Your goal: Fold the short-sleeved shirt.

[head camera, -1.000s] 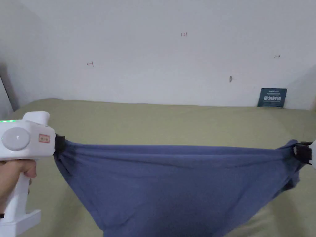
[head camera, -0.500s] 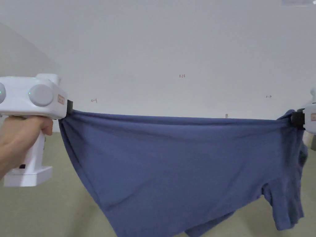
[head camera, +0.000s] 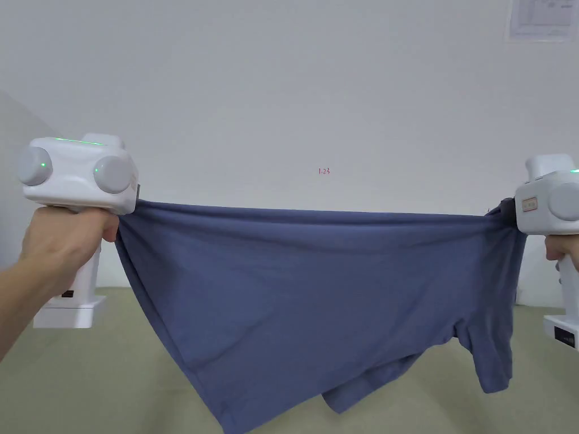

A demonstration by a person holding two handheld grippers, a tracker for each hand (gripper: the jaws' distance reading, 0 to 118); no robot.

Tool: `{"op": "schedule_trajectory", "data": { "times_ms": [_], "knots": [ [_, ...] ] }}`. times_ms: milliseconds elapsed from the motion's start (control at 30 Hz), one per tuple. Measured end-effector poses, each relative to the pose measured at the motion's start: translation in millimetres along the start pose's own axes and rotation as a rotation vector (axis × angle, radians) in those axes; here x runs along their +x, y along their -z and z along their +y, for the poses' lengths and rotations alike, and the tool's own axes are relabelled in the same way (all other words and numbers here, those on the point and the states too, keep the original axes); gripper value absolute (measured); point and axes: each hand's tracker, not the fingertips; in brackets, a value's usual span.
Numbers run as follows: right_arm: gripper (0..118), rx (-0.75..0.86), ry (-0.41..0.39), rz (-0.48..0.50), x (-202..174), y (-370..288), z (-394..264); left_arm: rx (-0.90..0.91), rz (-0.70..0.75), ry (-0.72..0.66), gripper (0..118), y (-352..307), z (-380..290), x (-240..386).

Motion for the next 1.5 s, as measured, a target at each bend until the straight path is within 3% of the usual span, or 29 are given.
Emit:
{"op": "schedule_trajectory", "data": {
  "times_ms": [133, 300, 600, 933, 1267, 1500],
  "knots": [
    [7, -0.016, 0.000, -0.008, -16, 43, -17, -0.013, 0.015, 0.024, 3, 37, -20, 11],
    [7, -0.091, -0.016, -0.009, -33, 82, -83, -0.103, 0.007, 0.031, 3, 86, -77, 21],
    [7, -0.290, -0.017, 0.024, -37, 84, -223, -0.300, -0.049, 0.048, 3, 113, -203, 28],
    [7, -0.291, 0.039, 0.070, -4, -21, -271, -0.307, -0.131, 0.030, 3, 11, -250, -9],
    [7, -0.385, 0.003, 0.106, 29, -161, -365, -0.417, -0.216, 0.019, 3, -116, -355, -51],
    [7, -0.497, 0.013, 0.105, 28, -175, -423, -0.520, -0.204, 0.004, 3, -128, -420, -47]
  ]
}}
